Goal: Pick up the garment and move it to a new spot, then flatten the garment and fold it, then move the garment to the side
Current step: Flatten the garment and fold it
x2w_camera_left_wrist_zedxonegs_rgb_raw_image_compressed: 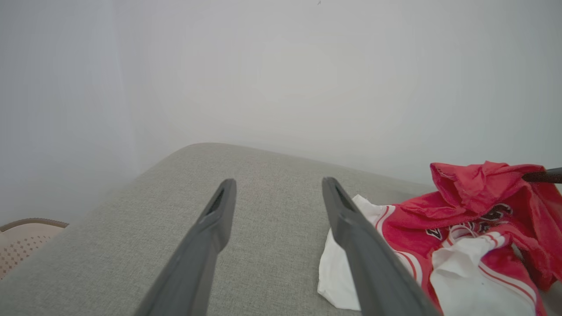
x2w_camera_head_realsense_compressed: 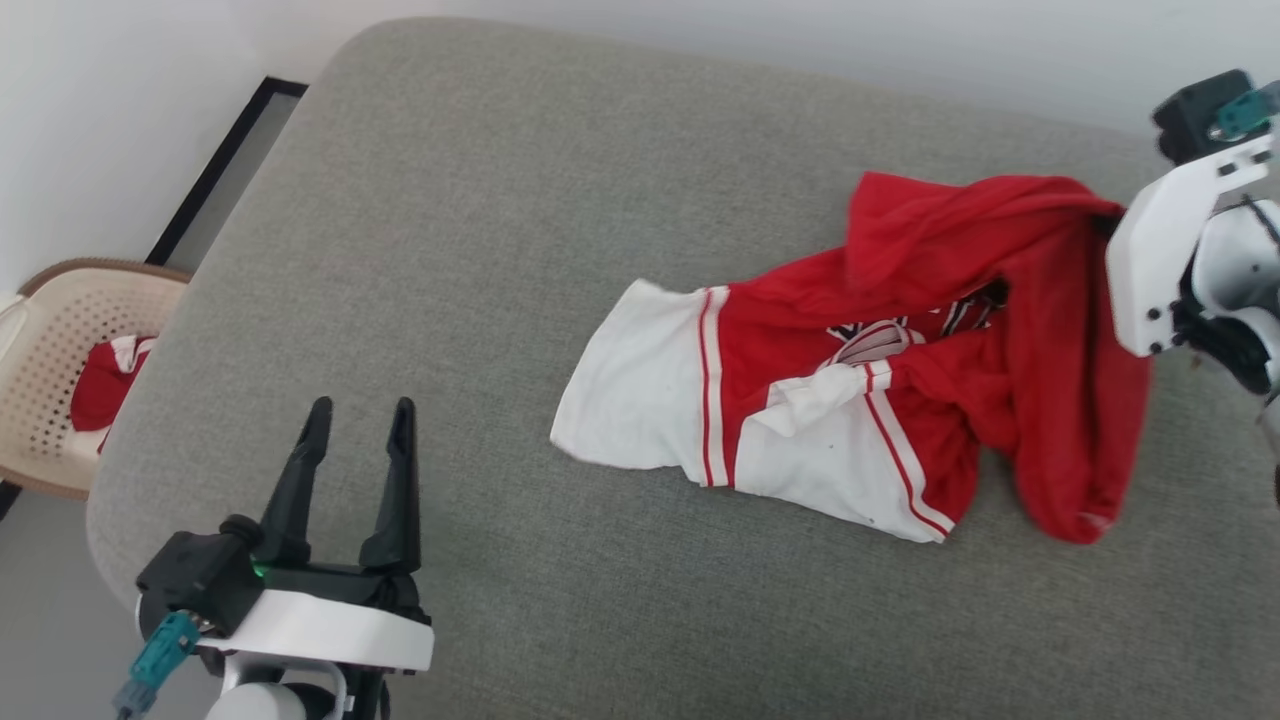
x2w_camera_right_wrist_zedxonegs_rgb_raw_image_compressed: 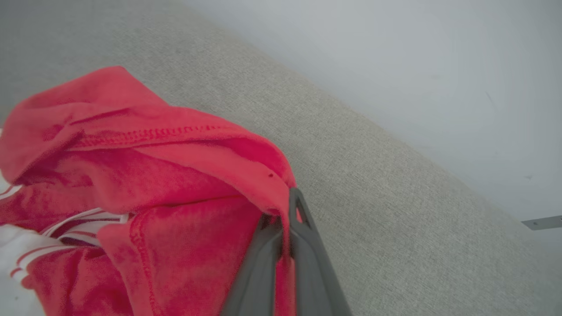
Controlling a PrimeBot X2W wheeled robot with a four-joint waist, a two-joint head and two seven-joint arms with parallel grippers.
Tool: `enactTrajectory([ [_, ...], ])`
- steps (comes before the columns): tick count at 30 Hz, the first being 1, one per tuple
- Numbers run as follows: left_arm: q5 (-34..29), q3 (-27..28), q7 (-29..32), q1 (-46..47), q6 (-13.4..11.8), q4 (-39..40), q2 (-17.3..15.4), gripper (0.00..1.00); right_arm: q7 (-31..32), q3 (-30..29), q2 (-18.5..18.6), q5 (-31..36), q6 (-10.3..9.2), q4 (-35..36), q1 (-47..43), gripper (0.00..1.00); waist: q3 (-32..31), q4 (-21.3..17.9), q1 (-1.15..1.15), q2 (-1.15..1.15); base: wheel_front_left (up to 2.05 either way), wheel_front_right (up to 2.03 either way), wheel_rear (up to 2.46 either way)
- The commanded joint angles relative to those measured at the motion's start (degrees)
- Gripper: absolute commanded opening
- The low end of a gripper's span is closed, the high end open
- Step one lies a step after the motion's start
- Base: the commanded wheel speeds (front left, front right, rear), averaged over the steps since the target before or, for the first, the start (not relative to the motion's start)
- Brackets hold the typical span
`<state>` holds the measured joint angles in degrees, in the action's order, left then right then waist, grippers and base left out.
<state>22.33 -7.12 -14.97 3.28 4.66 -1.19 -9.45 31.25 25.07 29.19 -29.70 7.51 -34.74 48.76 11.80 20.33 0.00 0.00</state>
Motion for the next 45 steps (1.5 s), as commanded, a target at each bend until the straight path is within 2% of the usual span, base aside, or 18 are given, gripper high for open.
enactTrajectory([
  [1, -0.8, 0.3, -0.3, 0.9, 0.6, -0.2, 0.6, 1.00, -1.2, 0.2, -0.1, 0.5, -0.03, -2.1, 1.5, 0.24, 0.6, 0.6, 0.00, 0.00, 0.00, 0.00, 0.00],
  [3, -1.4, 0.7, -0.3, 1.1, 1.2, -0.6, 1.4, 1.00, -2.4, 0.9, -0.7, 0.6, -0.04, -6.4, 3.0, 0.66, 1.0, 1.1, 0.00, 0.00, 0.00, 0.00, 0.00],
  [4, -1.8, 0.9, -0.3, 1.2, 1.4, -0.8, 1.7, 1.00, -2.9, 1.2, -1.1, 0.8, -0.03, -8.4, 3.8, 1.00, 1.1, 1.2, 0.00, 0.00, 0.00, 0.00, 0.00],
  [9, -3.1, 1.8, -0.3, 1.6, 2.3, -1.5, 3.0, 1.00, -4.4, 3.3, -2.2, 0.0, -0.04, -15.3, 7.5, 1.00, 1.5, 1.3, 0.00, 0.00, 0.00, 0.00, 0.00],
  [14, -3.7, 3.1, -0.3, 1.2, 2.7, -1.3, 3.3, 1.00, -6.2, 6.8, -2.2, -1.1, -0.03, -15.9, 9.4, 1.00, 1.3, 0.2, 0.00, 0.00, 0.00, 0.00, 0.00],
  [20, -4.0, 5.0, -0.3, 0.0, 2.8, -0.6, 3.3, 1.00, -6.1, 12.9, -1.2, -6.5, -0.03, -7.8, 8.5, 1.00, 0.7, -1.9, 0.00, 0.00, 0.00, 0.00, 0.00],
  [30, -4.4, 5.6, -0.3, -0.8, 2.8, 0.5, 2.8, 1.00, -3.9, 22.5, 1.8, -15.2, -0.03, 10.1, 3.8, 1.00, -0.6, -3.5, 0.00, 0.00, 0.00, 0.00, 0.00],
  [38, -4.2, 5.0, -0.3, -1.2, 2.8, 0.7, 2.9, 1.00, 1.0, 29.8, 4.7, -19.7, -0.04, 18.2, 2.2, 1.00, -1.2, -2.4, 0.00, 0.00, 0.00, 0.00, 0.00],
  [45, -3.8, 3.4, -0.3, -0.1, 2.8, 0.2, 3.3, 1.00, 3.9, 35.6, 5.8, -21.2, -0.03, 19.9, 3.6, 1.00, -0.7, 0.1, 0.00, 0.00, 0.00, 0.00, 0.00],
])
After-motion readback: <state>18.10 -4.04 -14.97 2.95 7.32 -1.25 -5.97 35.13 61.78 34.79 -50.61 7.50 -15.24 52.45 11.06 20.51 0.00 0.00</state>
